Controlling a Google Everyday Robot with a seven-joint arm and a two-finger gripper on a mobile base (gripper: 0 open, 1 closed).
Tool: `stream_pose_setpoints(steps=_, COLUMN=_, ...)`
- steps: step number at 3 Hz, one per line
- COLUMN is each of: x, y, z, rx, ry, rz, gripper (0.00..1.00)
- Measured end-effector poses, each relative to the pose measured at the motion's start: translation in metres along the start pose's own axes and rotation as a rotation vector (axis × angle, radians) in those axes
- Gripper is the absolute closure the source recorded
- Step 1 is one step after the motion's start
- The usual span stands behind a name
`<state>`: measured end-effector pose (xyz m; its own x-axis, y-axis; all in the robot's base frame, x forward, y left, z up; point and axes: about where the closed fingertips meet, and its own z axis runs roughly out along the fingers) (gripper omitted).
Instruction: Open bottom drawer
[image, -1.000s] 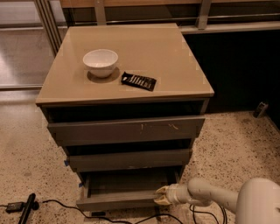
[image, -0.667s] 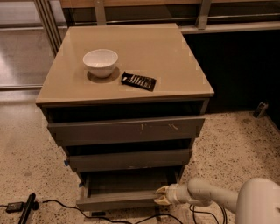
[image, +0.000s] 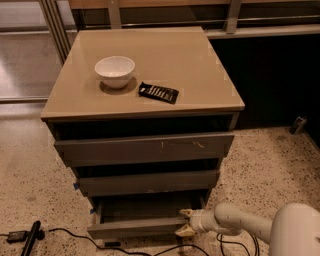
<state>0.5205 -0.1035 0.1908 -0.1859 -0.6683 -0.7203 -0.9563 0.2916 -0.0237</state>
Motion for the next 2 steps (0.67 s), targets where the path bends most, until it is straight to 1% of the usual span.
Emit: stream_pose_setpoints(steps=2, x=0.0006, y=0.0011, z=0.0002, rx=-0.001, ry=0.000, rz=0.001, gripper=0.68)
